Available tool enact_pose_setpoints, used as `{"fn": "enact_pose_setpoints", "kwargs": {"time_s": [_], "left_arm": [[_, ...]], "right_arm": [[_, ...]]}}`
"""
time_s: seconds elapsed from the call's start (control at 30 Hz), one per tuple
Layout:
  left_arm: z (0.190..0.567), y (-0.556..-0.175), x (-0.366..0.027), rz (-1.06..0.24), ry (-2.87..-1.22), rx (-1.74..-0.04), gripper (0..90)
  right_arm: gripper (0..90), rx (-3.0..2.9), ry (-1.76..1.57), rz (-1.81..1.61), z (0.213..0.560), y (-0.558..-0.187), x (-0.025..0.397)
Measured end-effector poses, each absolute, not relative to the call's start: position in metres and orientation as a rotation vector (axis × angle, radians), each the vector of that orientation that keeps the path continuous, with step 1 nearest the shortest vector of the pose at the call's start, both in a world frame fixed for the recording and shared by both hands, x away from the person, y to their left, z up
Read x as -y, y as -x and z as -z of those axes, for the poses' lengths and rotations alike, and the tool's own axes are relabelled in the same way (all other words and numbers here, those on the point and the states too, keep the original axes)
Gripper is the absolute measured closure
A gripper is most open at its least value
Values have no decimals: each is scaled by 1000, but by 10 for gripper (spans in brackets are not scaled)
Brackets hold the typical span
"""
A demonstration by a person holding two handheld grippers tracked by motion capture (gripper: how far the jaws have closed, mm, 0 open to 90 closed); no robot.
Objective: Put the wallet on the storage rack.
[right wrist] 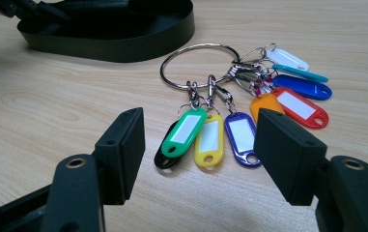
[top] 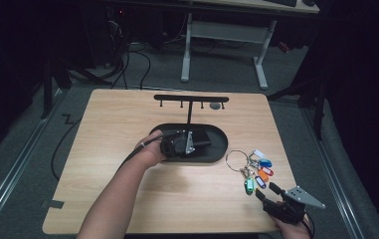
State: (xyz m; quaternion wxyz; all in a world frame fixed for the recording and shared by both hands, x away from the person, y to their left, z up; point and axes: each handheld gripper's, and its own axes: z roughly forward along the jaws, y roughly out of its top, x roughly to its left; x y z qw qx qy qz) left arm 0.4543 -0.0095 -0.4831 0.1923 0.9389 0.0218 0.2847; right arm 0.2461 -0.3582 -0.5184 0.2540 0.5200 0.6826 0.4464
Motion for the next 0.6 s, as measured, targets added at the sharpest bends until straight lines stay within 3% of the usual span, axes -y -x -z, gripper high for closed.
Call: {"fn": "enact_pose_setpoints", "kwargs": {"time_s": [0.6], "left_arm": [[466, -421, -19, -741, -2479, -221, 502]], "right_arm": [[357, -1870, -1406, -1201, 519, -247, 356]]}}
